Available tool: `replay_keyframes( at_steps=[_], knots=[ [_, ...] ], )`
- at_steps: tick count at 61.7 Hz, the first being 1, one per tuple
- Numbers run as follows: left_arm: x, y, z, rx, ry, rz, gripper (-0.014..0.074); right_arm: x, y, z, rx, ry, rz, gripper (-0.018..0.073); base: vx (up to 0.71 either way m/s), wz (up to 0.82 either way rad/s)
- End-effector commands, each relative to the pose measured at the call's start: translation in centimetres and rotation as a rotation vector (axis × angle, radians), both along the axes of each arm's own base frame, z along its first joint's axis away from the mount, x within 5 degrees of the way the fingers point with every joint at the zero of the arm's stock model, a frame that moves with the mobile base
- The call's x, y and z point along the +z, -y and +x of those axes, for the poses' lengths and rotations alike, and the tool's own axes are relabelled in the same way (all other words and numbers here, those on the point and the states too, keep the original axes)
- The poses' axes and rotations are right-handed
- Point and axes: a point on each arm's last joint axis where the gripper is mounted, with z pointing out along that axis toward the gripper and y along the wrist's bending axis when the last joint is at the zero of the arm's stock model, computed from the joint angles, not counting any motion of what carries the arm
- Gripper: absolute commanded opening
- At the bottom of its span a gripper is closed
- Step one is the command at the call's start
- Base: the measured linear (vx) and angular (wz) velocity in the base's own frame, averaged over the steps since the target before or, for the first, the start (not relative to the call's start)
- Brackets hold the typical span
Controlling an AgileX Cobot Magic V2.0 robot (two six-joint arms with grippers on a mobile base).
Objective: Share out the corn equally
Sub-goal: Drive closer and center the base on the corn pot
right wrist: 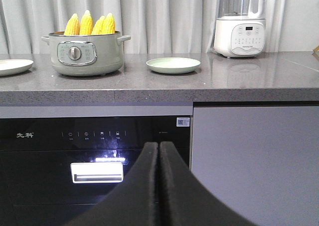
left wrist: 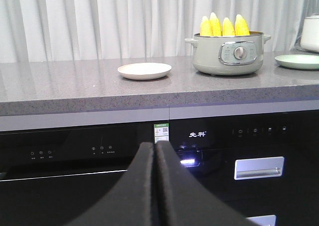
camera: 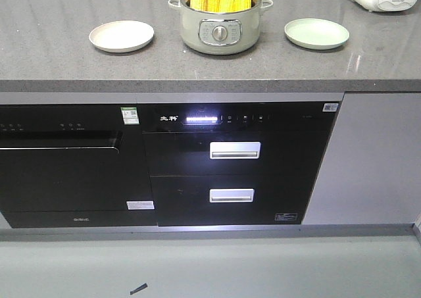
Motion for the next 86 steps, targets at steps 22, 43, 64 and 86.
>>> replay_keyframes(
  at_steps=[22,43,64,86],
  knots=[
    [0.2,-0.03,-0.08,0.001,0.069,-0.013,-0.0006,0.47,-0.11,0.03,0.011,0.069,-0.009,-0.0006,0.11,0.02],
    [0.2,-0.03,-0.08,0.001,0.069,-0.013,-0.0006,0.47,-0.11,0.03,0.011,0.069,-0.009,-0.0006,0.11,0.03],
    [0.2,-0.03,-0.08,0.001,0.069,-0.013,-0.0006,0.47,-0.11,0.03,0.011,0.069,-0.009,-0.0006,0.11,0.01],
    [0.2,-0.03,-0.08,0.001,0.069,-0.013,-0.0006,0.47,-0.11,0.03,0.011,0.069,-0.009,-0.0006,0.11,0.0]
  ],
)
